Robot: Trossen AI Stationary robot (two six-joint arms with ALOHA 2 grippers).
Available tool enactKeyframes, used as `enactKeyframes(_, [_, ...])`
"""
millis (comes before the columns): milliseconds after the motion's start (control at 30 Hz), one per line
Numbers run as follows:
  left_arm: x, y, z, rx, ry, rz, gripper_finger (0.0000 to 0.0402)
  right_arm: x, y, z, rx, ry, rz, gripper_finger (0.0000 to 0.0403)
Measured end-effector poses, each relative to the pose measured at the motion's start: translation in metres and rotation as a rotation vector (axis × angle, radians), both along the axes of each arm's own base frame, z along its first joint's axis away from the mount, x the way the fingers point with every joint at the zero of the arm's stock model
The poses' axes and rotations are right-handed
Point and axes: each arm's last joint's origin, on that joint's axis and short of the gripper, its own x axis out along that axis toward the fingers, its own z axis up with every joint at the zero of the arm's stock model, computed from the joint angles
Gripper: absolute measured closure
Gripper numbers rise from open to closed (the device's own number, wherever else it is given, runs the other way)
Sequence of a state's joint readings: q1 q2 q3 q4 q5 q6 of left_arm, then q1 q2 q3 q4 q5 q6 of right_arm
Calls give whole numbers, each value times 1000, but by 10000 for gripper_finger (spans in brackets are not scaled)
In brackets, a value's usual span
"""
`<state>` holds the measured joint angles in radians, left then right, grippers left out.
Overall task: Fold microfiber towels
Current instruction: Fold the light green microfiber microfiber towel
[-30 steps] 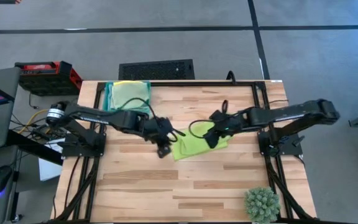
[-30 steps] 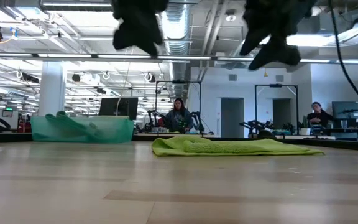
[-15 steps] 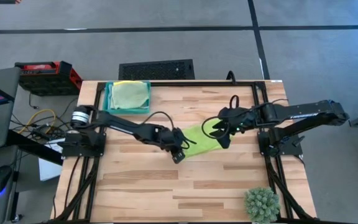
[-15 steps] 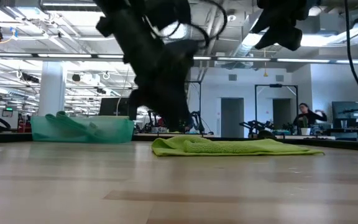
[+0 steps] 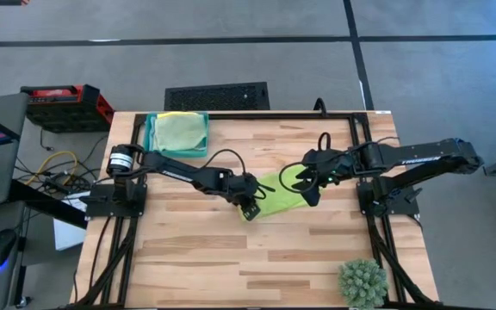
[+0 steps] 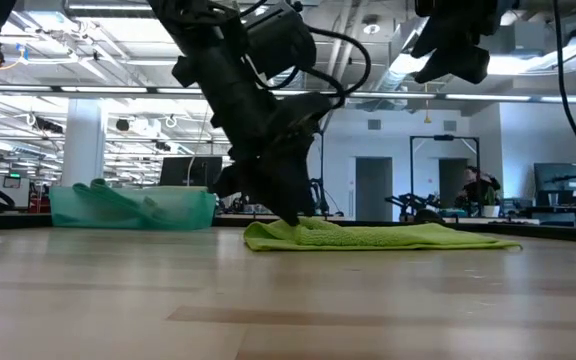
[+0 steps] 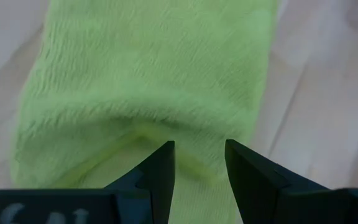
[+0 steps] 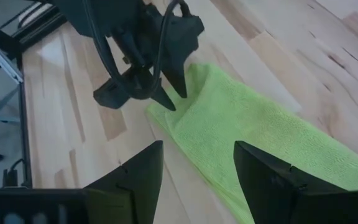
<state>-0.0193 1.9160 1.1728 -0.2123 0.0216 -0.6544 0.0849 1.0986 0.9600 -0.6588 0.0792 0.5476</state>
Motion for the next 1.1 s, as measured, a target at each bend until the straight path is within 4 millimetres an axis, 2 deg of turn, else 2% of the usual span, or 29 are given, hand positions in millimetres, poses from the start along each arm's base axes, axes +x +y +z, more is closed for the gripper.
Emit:
enactKeyframes(733, [-1,-1,-2,0,17,-2,269,0,0,-1,-3,5,4,182])
enactKeyframes(867, [-1,-5,-8,-5,34,-14,269,0,0,-1,-3,6,6,182])
enactKeyframes(1000, [2,-8,-17,-29,51,-31,269,0,0,-1,-3,9,7,182])
enactKeyframes(1100, [7,-8,-12,-28,15,-68,269,-1,0,-2,-4,21,7,182])
